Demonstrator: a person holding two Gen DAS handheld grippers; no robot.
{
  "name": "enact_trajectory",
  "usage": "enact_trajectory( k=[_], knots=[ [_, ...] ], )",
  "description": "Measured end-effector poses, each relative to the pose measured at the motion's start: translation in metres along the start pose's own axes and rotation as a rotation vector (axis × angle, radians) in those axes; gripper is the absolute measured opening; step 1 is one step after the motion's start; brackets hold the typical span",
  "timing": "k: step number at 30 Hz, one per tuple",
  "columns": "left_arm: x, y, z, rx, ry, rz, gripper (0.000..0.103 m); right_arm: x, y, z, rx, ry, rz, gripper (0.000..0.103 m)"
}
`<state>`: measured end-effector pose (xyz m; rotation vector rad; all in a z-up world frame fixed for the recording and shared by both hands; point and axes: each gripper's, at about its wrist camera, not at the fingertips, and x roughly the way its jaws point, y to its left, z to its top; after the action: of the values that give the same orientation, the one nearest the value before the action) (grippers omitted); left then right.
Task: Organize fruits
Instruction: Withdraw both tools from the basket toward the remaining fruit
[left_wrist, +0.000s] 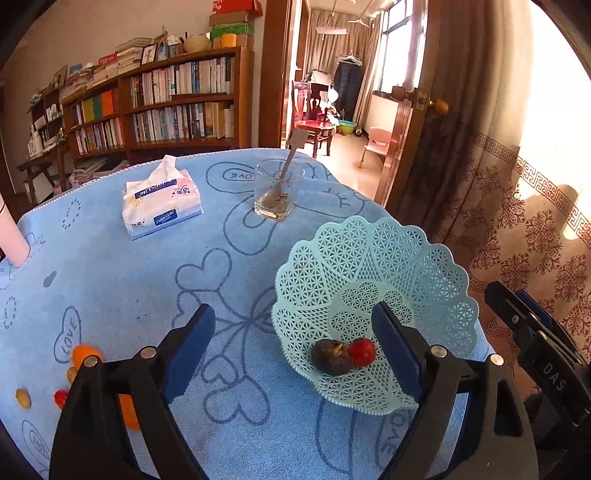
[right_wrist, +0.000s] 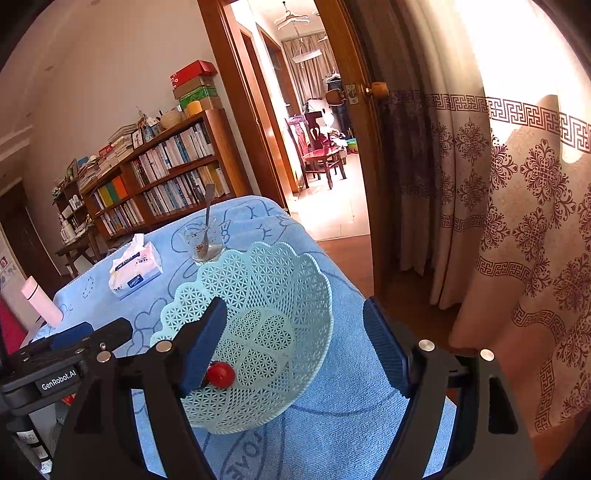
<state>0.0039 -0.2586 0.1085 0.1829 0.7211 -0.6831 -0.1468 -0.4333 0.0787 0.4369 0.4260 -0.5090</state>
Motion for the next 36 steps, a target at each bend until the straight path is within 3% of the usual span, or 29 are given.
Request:
enact_trajectory(
  k=[23,29,36],
  knots=[
    [-0.062,0.106,-0.013,-0.093,-0.085,0.219,0.091,-0.003,0.049,-0.027,-0.092,0.050,0.093,0.080],
    [-0.069,0.146,-0.017,-0.155,-0.063,0.248,0.091,-0.004,0.060,-0.032,-0.102,0.065,0.112,0.080],
    [-0.047,0.183,-0.028,-0.250,0.030,0.226,0.090,-0.003,0.078,-0.040,-0.124,0.098,0.143,0.080]
  ],
)
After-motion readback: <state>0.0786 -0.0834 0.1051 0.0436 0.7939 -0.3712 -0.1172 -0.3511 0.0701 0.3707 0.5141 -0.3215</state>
